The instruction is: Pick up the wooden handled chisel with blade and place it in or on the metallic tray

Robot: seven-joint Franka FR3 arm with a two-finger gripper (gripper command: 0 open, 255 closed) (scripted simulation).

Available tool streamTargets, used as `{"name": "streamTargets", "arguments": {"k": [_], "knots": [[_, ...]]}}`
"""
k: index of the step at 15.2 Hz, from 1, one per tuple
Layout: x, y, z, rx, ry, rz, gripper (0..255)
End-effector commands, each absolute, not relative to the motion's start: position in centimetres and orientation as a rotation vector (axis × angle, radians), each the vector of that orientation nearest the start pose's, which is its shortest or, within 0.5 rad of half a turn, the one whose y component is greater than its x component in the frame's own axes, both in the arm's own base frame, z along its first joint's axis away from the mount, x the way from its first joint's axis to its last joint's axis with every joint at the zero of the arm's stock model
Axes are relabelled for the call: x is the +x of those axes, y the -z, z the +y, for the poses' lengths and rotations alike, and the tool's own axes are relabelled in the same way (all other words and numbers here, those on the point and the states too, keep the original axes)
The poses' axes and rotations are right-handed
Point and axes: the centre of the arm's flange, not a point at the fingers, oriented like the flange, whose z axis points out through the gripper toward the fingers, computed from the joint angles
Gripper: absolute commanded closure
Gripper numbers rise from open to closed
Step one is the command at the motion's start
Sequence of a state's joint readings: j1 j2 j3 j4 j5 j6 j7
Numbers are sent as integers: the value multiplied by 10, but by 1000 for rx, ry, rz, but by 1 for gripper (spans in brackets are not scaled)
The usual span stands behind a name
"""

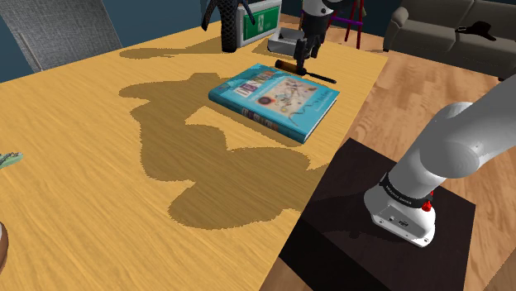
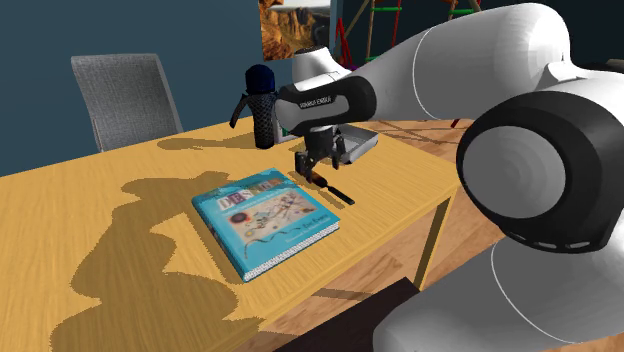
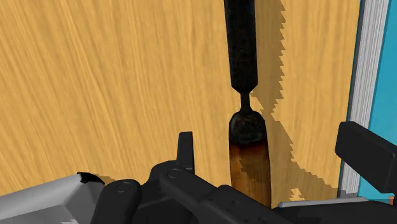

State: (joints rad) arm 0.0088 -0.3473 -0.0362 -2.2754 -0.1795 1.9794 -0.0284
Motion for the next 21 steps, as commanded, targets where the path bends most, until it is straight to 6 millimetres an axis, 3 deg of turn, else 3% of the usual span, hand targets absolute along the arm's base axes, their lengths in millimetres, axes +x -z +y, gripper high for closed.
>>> {"name": "streamTargets", "arguments": {"k": [1, 6, 14, 15, 21], "knots": [[457, -490, -27, -3295, 78, -122, 0], [458, -461, -31, -3295, 78, -122, 0], [458, -461, -31, -3295, 78, -122, 0], [458, -461, -31, -3295, 78, -122, 255], [458, -460, -31, -3295, 78, -122, 255]]}}
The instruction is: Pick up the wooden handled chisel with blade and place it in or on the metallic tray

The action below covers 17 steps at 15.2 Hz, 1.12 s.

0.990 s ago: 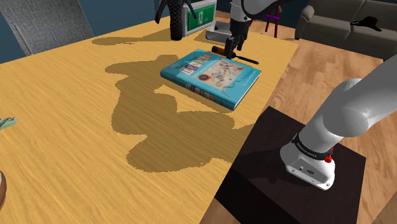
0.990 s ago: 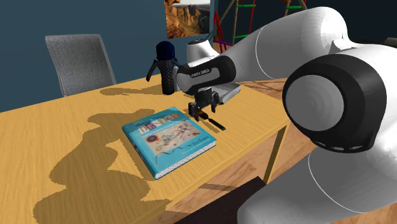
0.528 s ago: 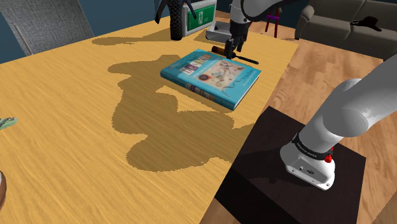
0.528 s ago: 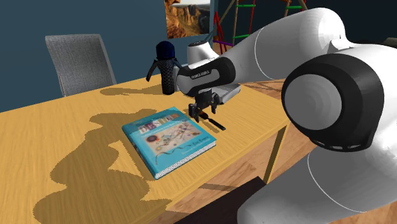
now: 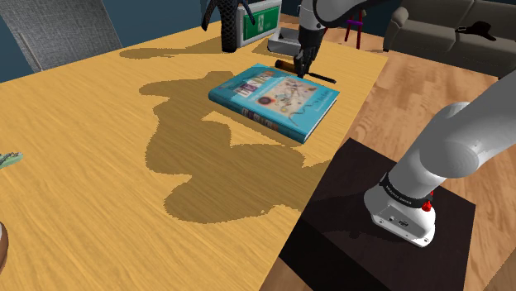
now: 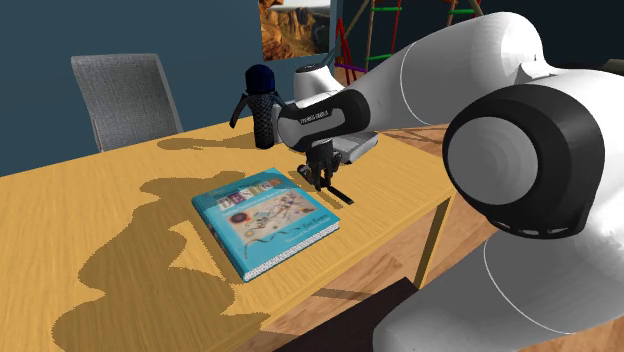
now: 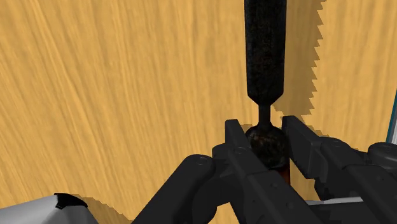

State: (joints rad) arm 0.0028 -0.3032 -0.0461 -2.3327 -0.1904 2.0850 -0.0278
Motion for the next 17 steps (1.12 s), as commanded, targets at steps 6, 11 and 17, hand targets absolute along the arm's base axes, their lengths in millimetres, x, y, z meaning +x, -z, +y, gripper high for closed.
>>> {"name": "streamTargets", "arguments": {"k": [6, 11, 17], "knots": [[458, -476, -31, -3295, 78, -122, 255], [458, -503, -31, -3295, 78, -122, 255], [458, -535, -31, -3295, 78, -122, 255]]}}
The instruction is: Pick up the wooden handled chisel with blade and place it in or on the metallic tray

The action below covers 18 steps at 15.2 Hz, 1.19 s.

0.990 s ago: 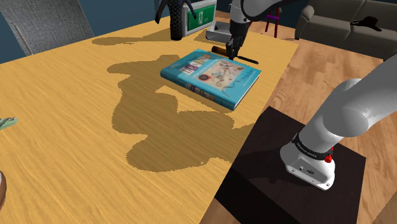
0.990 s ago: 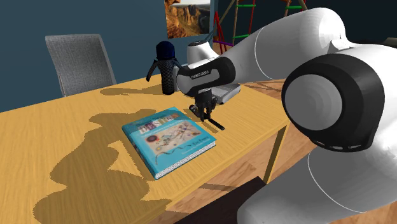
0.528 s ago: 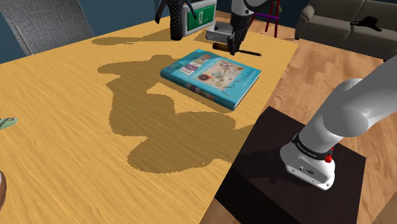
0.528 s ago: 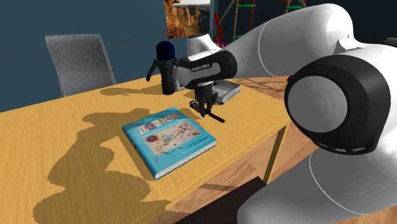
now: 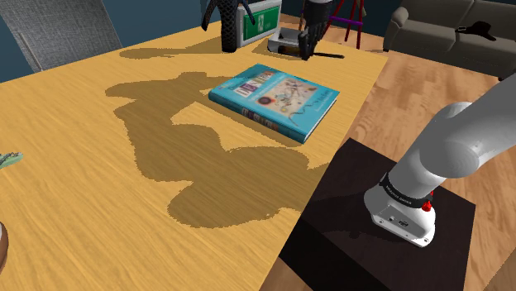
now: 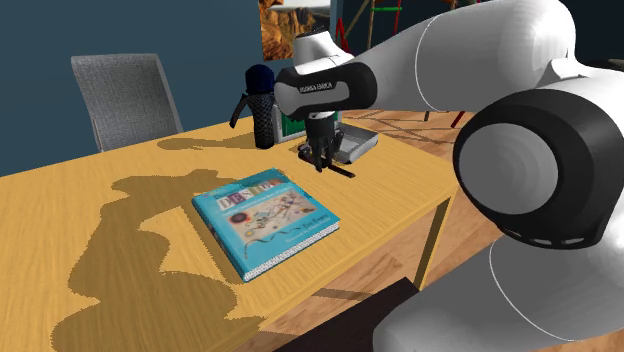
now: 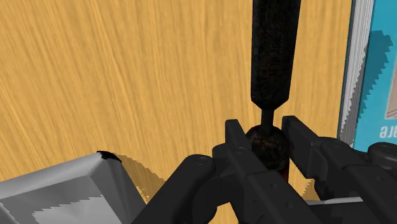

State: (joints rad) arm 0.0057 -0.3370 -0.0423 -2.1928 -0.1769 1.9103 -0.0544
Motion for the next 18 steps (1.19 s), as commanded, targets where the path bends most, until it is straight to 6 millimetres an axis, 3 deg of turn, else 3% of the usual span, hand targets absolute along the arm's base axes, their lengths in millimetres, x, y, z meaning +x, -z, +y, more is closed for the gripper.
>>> {"name": "streamTargets", "arguments": {"k": [1, 10, 18], "knots": [[458, -540, -31, -3295, 78, -122, 255], [458, -583, -31, -3295, 78, -122, 255], [532, -584, -106, -3295, 78, -122, 255]]}}
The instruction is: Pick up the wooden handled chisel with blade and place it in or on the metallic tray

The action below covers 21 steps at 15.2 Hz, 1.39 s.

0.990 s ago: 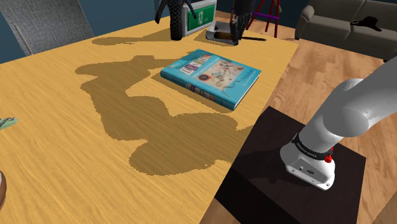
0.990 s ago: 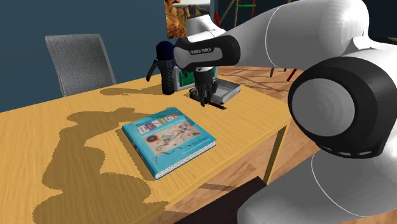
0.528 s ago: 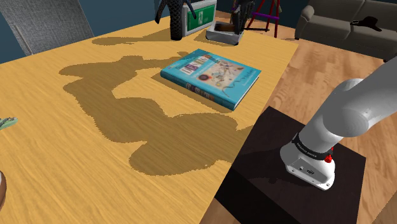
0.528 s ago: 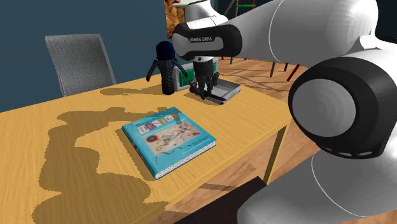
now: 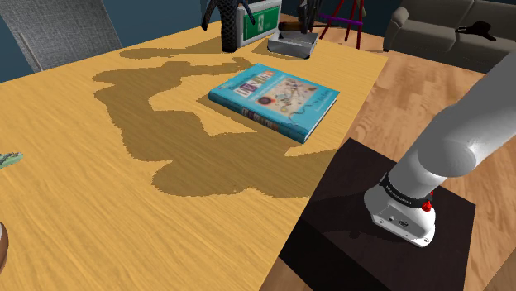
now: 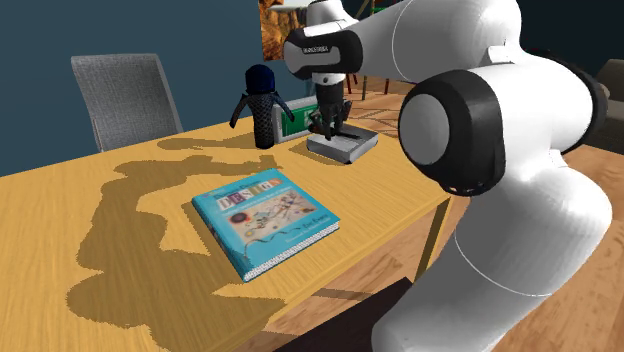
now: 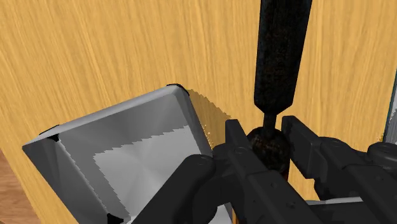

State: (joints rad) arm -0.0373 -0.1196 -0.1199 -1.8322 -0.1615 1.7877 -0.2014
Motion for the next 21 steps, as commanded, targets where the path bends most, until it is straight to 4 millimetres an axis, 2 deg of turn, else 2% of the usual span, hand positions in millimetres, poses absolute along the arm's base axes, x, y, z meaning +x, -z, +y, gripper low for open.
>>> {"name": "streamTargets", "arguments": {"k": [1, 12, 13, 21], "knots": [[542, -585, -116, -3295, 78, -122, 255], [643, -586, -219, -3295, 78, -122, 255], [658, -587, -234, -3295, 78, -122, 255], [658, -544, -234, -3295, 78, -122, 255]]}}
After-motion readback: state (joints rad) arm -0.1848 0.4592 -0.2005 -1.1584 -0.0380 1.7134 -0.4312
